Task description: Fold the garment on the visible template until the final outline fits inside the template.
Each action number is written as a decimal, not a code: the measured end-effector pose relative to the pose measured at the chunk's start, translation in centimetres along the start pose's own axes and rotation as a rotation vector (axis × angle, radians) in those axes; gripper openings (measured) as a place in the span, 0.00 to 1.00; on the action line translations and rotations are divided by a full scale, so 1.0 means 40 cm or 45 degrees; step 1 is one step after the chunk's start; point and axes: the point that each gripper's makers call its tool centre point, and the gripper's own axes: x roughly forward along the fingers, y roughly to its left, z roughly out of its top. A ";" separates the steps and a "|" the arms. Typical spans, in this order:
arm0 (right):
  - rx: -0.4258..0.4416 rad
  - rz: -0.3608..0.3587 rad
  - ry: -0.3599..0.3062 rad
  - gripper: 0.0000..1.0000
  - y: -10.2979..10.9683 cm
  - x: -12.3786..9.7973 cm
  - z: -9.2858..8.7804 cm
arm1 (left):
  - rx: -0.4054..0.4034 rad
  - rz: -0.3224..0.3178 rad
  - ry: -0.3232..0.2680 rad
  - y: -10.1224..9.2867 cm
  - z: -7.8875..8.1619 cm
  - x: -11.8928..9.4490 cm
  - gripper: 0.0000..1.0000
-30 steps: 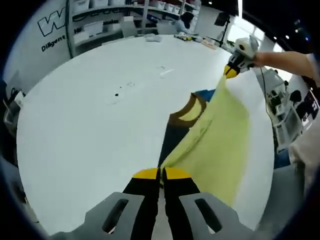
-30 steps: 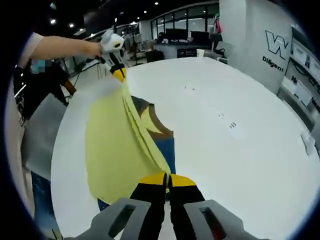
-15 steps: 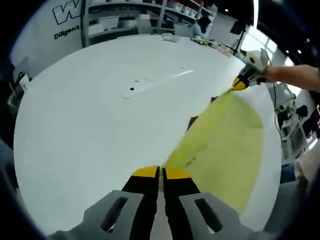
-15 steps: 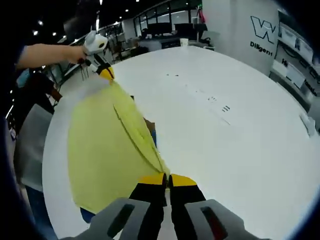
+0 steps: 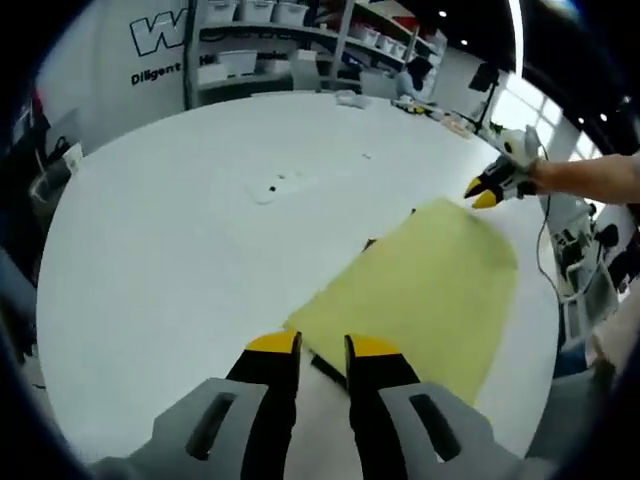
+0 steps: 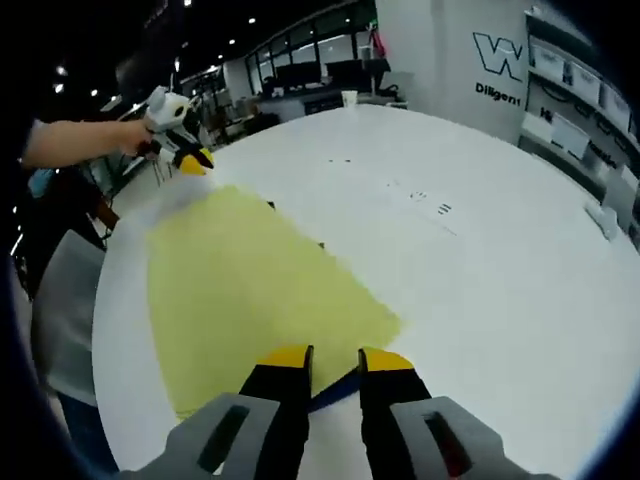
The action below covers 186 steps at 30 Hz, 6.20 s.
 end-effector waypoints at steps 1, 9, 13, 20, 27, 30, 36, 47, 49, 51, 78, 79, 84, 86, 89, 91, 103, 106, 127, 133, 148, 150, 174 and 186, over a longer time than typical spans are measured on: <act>0.008 0.014 -0.014 0.12 0.013 -0.006 -0.005 | -0.004 -0.002 -0.007 -0.010 -0.008 -0.009 0.19; 0.066 0.090 -0.090 0.12 0.108 -0.060 -0.077 | -0.044 -0.047 -0.072 -0.112 -0.116 -0.067 0.20; 0.074 0.110 -0.103 0.11 0.144 -0.076 -0.107 | -0.068 -0.053 -0.086 -0.144 -0.160 -0.079 0.20; 0.091 0.177 -0.110 0.06 0.225 -0.080 -0.153 | -0.112 -0.046 -0.114 -0.188 -0.211 -0.088 0.19; 0.011 0.197 -0.081 0.00 0.266 -0.055 -0.180 | -0.136 -0.046 -0.092 -0.198 -0.267 -0.067 0.17; 0.006 0.195 -0.080 0.00 0.270 -0.045 -0.182 | -0.135 -0.041 -0.081 -0.204 -0.286 -0.056 0.17; -0.035 0.171 -0.061 0.01 0.273 -0.026 -0.193 | -0.137 0.000 -0.091 -0.201 -0.298 -0.040 0.18; -0.041 0.149 -0.086 0.00 0.279 -0.012 -0.181 | -0.149 -0.005 -0.103 -0.215 -0.292 -0.018 0.18; -0.037 0.150 -0.089 0.00 0.281 -0.011 -0.180 | -0.153 -0.006 -0.103 -0.218 -0.292 -0.014 0.17; -0.061 0.147 -0.070 0.00 0.286 -0.011 -0.185 | -0.162 -0.005 -0.103 -0.219 -0.294 -0.009 0.16; 0.099 0.074 -0.189 0.00 0.291 -0.021 -0.164 | -0.221 -0.001 -0.143 -0.227 -0.295 0.006 0.09; 0.117 0.070 -0.200 0.00 0.288 -0.026 -0.162 | -0.225 0.003 -0.145 -0.226 -0.295 0.006 0.08; 0.150 0.050 -0.240 0.00 0.287 -0.046 -0.162 | -0.225 0.004 -0.151 -0.229 -0.295 0.005 0.01; 0.169 0.043 -0.246 0.00 0.286 -0.054 -0.168 | -0.220 0.009 -0.151 -0.225 -0.295 0.002 0.00; 0.198 0.026 -0.275 0.00 0.280 -0.068 -0.169 | -0.229 0.014 -0.158 -0.219 -0.293 -0.003 0.00; 0.238 0.019 -0.306 0.00 0.277 -0.076 -0.169 | -0.238 0.011 -0.160 -0.219 -0.294 -0.006 0.00; 0.288 -0.020 -0.297 0.00 0.272 -0.081 -0.193 | -0.241 0.012 -0.165 -0.222 -0.294 -0.015 0.00; 0.296 -0.035 -0.296 0.00 0.260 -0.083 -0.200 | -0.234 0.021 -0.164 -0.216 -0.295 -0.027 0.00; 0.331 -0.045 -0.294 0.00 0.241 -0.095 -0.215 | -0.273 0.028 -0.153 -0.211 -0.303 0.003 0.01; 0.319 -0.041 -0.288 0.00 0.241 -0.097 -0.215 | -0.249 0.024 -0.189 -0.201 -0.290 -0.015 0.00; 0.291 0.016 -0.260 0.00 0.225 -0.117 -0.237 | -0.008 0.039 -0.103 -0.159 -0.321 -0.053 0.00; 0.302 0.059 -0.265 0.00 0.237 -0.121 -0.237 | -0.011 0.033 -0.102 -0.159 -0.320 -0.055 0.00; 0.363 0.127 -0.178 0.00 0.251 -0.069 -0.232 | -0.206 0.006 -0.131 -0.163 -0.317 -0.022 0.00; 0.257 0.133 -0.134 0.00 0.266 -0.081 -0.255 | -0.179 0.010 -0.102 -0.157 -0.329 -0.035 0.01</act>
